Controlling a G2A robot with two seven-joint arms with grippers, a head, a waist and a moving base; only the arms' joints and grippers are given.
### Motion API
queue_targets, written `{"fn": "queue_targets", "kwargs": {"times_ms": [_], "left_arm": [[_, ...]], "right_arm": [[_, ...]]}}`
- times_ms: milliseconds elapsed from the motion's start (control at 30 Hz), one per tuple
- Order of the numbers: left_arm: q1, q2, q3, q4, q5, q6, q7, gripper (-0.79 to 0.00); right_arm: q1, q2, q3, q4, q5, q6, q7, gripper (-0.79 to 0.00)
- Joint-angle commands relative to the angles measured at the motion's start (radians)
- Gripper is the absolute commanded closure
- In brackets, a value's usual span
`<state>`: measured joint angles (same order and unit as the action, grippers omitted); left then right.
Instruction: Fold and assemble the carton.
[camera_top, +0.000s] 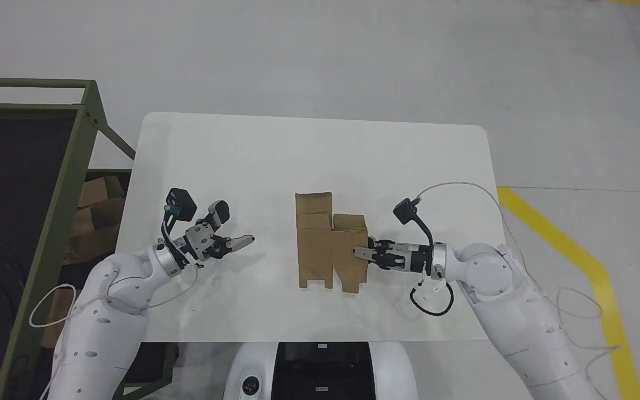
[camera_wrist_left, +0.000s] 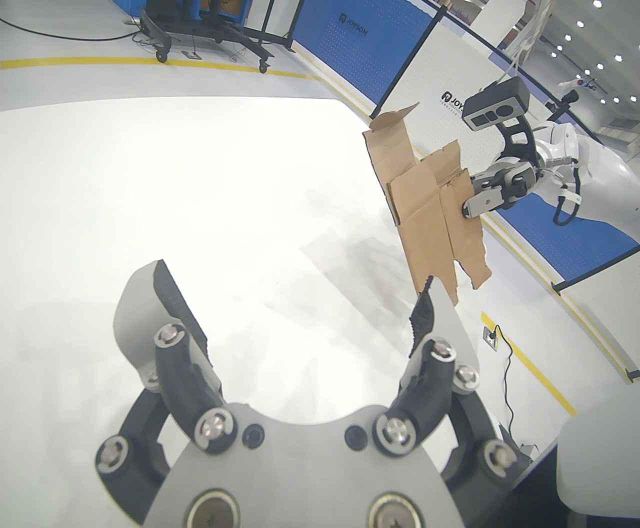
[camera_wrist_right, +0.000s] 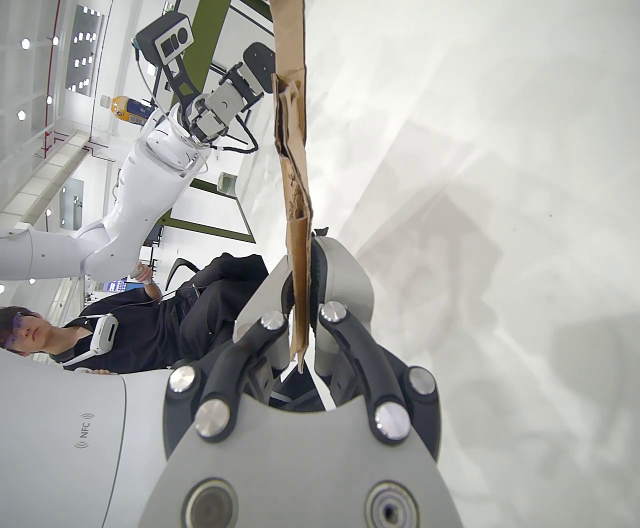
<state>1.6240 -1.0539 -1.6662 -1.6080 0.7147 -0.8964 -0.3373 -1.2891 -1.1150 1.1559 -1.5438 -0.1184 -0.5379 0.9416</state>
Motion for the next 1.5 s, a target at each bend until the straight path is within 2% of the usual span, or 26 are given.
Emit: {"fn": "queue_targets", "kwargs": {"times_ms": [0, 167, 267, 333, 633, 933, 1233, 1467], "left_arm": [[0.000, 0.000, 0.000, 0.000, 0.000, 0.000, 0.000, -0.785], [-0.008, 0.002, 0.024, -0.003, 0.033, -0.044, 0.009, -0.785], [-0.031, 0.006, 0.042, 0.014, 0.048, -0.116, 0.011, -0.785], [-0.041, 0.011, 0.070, 0.010, 0.044, -0.116, 0.019, -0.785], [-0.070, 0.063, 0.180, 0.012, 0.038, -0.116, 0.103, -0.785], [-0.126, 0.107, 0.316, 0.062, -0.047, -0.116, 0.201, -0.785], [-0.190, 0.152, 0.452, 0.084, -0.210, -0.116, 0.153, -0.785], [-0.234, 0.188, 0.521, 0.087, -0.331, -0.116, 0.092, -0.785]], "right_arm": [[-0.001, 0.000, 0.000, 0.000, 0.000, 0.003, -0.005, 0.000], [-0.012, 0.004, 0.006, -0.012, 0.000, -0.001, -0.036, 0.000], [-0.018, 0.010, 0.021, -0.016, 0.032, -0.029, -0.019, 0.000], [-0.019, 0.014, 0.030, -0.016, 0.052, -0.042, -0.002, 0.000], [0.006, 0.024, 0.028, -0.003, 0.155, -0.093, 0.076, 0.000], [0.026, 0.026, -0.003, -0.015, 0.147, -0.094, 0.076, 0.000], [0.035, 0.028, -0.024, -0.017, 0.131, -0.123, 0.042, 0.000], [0.036, 0.031, -0.034, -0.026, 0.122, -0.129, 0.023, 0.000]]}}
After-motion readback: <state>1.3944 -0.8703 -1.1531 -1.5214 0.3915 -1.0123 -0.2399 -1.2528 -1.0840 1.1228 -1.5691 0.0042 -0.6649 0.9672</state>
